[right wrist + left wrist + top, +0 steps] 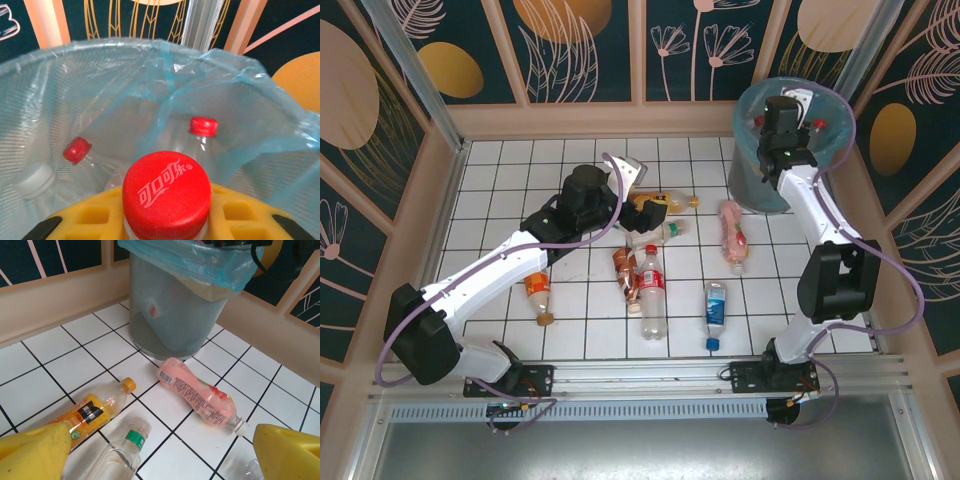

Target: Put the plastic bottles in the bin

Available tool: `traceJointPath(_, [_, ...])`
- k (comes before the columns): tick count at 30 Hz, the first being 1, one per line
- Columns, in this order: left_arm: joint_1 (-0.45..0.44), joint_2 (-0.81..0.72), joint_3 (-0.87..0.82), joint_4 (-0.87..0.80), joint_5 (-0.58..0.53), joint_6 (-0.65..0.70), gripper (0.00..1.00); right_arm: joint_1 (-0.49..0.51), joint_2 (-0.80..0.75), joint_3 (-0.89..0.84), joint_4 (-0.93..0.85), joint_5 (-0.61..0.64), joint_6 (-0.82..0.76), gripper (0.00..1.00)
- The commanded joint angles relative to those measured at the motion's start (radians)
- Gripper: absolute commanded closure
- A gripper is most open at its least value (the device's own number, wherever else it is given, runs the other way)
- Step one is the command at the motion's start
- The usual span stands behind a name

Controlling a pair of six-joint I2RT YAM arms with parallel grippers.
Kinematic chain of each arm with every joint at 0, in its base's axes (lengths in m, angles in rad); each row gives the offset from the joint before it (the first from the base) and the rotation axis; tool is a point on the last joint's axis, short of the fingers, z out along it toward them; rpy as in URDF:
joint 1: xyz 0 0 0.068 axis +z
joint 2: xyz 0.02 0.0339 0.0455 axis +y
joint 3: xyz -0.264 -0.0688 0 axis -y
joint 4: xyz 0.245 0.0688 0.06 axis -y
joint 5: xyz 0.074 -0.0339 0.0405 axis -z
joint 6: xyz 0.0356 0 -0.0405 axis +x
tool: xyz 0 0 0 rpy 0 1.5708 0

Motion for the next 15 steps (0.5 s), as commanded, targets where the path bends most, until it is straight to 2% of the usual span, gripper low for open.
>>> traceJointPath(1, [0.004, 0.007, -0.009, 0.026, 0.002, 0.017, 0.07, -0.016, 0.047, -0.053, -0.041, -0.028, 0.01, 0.7])
traceJointPath(11, [0.003, 0.009, -0.009, 0.025, -0.005, 0.025, 0.06, -0.051, 0.102, -0.074, -0.068, -0.083, 0.034, 0.67])
traceJointPath(13, [0.004, 0.012, -0.007, 0.024, -0.004, 0.023, 0.06, -0.061, 0.113, -0.073, -0.075, -0.095, 0.035, 0.64])
traceJointPath(15, [0.004, 0.013, -0.007, 0.022, -0.001, 0.023, 0.06, -0.068, 0.126, -0.055, -0.104, -0.104, 0.045, 0.57])
